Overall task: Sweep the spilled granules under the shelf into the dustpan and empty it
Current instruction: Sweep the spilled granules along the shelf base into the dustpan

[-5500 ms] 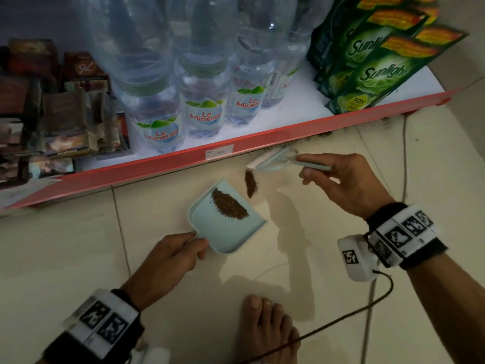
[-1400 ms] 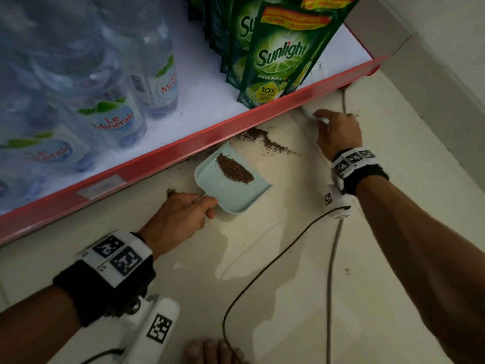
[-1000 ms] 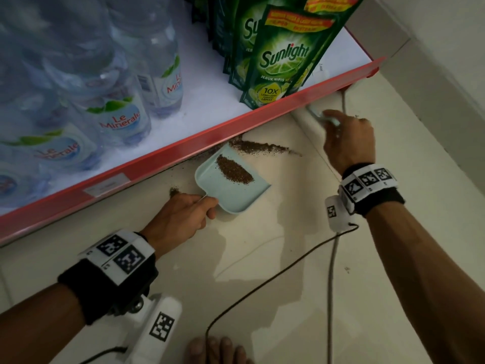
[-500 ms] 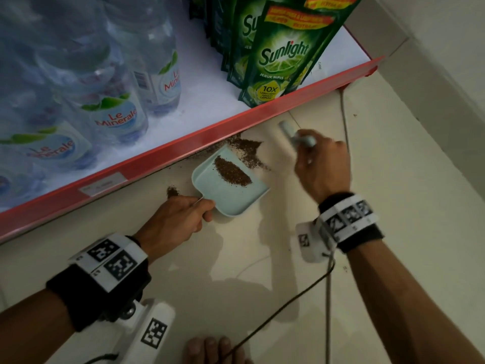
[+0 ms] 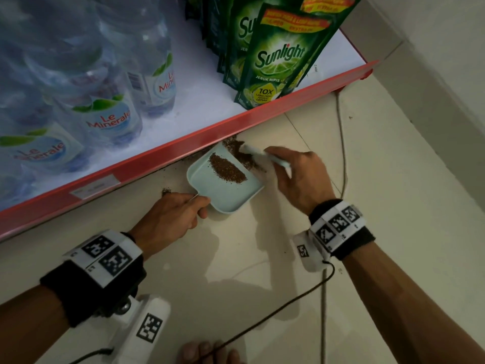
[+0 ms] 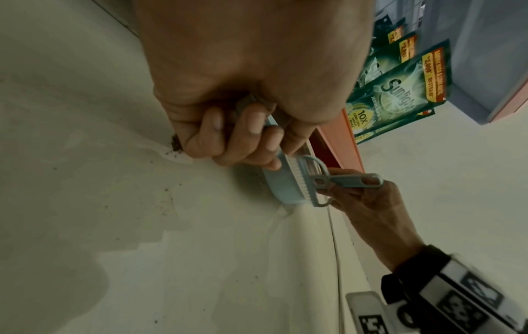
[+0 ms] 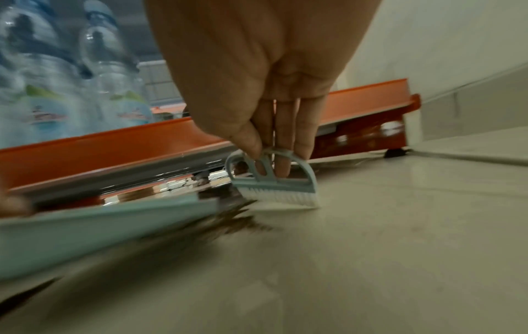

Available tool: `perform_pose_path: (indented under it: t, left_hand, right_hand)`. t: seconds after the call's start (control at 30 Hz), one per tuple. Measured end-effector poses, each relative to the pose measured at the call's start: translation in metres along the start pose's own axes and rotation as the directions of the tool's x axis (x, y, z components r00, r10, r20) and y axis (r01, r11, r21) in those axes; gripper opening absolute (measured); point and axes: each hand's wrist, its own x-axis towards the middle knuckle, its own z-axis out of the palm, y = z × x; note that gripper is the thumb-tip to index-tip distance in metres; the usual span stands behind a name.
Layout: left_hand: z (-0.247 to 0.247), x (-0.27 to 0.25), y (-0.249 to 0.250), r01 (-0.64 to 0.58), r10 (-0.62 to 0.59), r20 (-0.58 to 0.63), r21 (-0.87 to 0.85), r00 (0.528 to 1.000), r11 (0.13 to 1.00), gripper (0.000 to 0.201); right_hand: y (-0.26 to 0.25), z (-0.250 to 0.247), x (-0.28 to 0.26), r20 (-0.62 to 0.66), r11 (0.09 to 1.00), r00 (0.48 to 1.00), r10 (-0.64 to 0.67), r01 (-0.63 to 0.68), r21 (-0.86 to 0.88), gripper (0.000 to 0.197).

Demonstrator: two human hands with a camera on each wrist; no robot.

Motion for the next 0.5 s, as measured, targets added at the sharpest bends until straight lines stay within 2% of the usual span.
perform_pose_path:
  t: [0.07, 0.13, 0.2, 0.27, 0.37, 0.43, 0.5]
  left_hand:
    - [-0.002, 0.002, 0.001, 0.009, -0.009, -0.015, 0.004, 1.000, 1.000, 0.037]
    - [-0.002, 0.003, 0.003, 0.020, -0.020, -0.023, -0.009, 1.000, 1.000, 0.037]
    - [-0.002, 0.005, 0.005, 0.025, -0.025, -0.021, -0.015, 0.999, 1.000, 0.036]
    - [-0.001, 0.007, 0.008, 0.028, -0.028, -0.019, -0.019, 0.999, 0.999, 0.035]
    - [0.001, 0.013, 0.011, 0.028, -0.029, -0.011, -0.027, 1.000, 0.999, 0.036]
    - [0.003, 0.015, 0.013, 0.032, -0.033, -0.009, -0.025, 0.999, 0.999, 0.035]
    - [0.004, 0.017, 0.013, 0.034, -0.035, -0.011, -0.024, 0.999, 0.999, 0.035]
  right_hand:
    - [0.022, -0.010, 0.016, -0.105, 0.996, 0.991, 0.084, -0.086, -0.019, 0.037]
    - [0.055, -0.020, 0.043, -0.169, 0.966, 0.964, 0.207, -0.229, -0.123, 0.037]
    - [0.092, -0.027, 0.075, -0.190, 0.903, 0.925, 0.328, -0.366, -0.223, 0.035]
    - [0.119, -0.027, 0.099, -0.171, 0.852, 0.886, 0.431, -0.462, -0.246, 0.032]
    - [0.124, -0.016, 0.120, -0.113, 0.851, 0.885, 0.452, -0.466, -0.242, 0.029]
    - [0.110, -0.004, 0.122, -0.114, 0.896, 0.913, 0.393, -0.408, -0.177, 0.030]
    - [0.091, 0.005, 0.116, -0.075, 0.944, 0.955, 0.287, -0.295, -0.144, 0.026]
